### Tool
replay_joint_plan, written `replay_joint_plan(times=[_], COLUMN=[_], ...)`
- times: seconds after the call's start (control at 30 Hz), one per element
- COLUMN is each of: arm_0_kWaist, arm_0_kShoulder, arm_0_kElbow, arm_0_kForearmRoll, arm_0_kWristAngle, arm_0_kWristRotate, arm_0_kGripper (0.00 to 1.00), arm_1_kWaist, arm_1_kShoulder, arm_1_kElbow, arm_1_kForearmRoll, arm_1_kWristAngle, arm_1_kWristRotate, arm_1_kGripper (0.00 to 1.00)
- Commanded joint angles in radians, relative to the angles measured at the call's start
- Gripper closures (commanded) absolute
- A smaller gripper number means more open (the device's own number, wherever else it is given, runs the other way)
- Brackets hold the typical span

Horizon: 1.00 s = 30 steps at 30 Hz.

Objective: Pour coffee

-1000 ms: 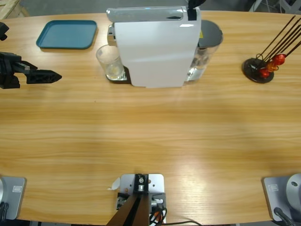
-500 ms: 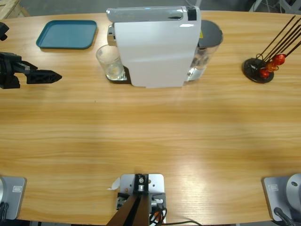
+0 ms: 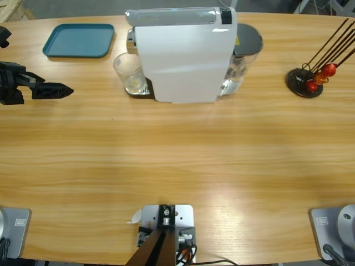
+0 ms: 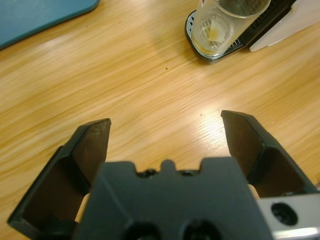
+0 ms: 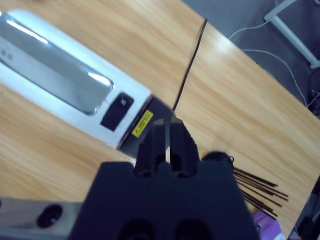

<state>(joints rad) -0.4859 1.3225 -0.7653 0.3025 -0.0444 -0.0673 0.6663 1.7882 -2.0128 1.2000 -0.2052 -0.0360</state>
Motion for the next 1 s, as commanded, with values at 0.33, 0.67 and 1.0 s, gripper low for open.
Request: replay_joint_plan(times=[0.33, 0.67, 1.0], arm_0_kWaist=[-0.011, -0.011, -0.011], arm_0_kShoulder=[0.034, 0.034, 0.037], arm_0_kElbow=[0.029, 0.029, 0.027], arm_0_kForearmRoll=[-0.013, -0.013, -0.013], arm_0_kWristAngle=[-0.015, -0.017, -0.017], arm_0_kWristRotate=[0.012, 0.012, 0.014], arm_0_kGripper=[0.036, 0.036, 0.036], arm_1_kWaist=[-0.013, -0.008, 0.021], arm_1_kShoulder=[0.089, 0.120, 0.161], arm_1_kElbow=[0.026, 0.034, -0.023], arm_1_kForearmRoll=[-0.036, -0.037, -0.025], arm_1_kWristAngle=[0.064, 0.095, 0.104], arm_1_kWristRotate=[0.004, 0.005, 0.007], arm_1_kGripper=[1.000, 1.000, 1.000])
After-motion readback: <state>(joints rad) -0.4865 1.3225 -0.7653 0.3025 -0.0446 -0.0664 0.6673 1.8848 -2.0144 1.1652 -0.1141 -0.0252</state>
